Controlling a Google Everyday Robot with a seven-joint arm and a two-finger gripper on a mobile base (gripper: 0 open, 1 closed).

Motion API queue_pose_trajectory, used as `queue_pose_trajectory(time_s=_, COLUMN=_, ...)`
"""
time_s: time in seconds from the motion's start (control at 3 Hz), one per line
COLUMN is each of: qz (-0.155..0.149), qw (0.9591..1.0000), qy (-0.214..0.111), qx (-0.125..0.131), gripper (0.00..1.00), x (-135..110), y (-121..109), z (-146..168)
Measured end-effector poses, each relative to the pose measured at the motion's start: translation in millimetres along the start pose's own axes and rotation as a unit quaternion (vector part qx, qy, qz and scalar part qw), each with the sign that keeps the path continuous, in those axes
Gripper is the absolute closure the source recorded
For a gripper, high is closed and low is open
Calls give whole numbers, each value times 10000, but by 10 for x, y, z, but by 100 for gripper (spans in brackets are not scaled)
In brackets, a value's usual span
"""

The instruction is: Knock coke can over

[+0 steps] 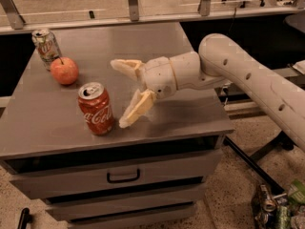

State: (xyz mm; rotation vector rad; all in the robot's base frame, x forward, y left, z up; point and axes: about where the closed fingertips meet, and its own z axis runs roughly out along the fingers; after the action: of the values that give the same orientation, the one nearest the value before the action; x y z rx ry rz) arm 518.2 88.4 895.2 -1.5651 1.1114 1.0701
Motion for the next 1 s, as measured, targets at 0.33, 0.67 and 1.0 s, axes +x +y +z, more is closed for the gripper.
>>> queue_pose_trajectory(time_s=0.33, qz=133, qw=9999, qy=66, qx=57, gripper=0, x=26, y=0, z=57)
queue_pose_trajectory(time_s=0.67, qz=346, qw=9993, qy=-87, qx=69, gripper=0, x=66, y=14, z=189)
queue_pose_trajectory(time_s=1.0, qz=517, qw=9982, qy=-267, qx=-129, gripper=0, x=68, y=78, z=416)
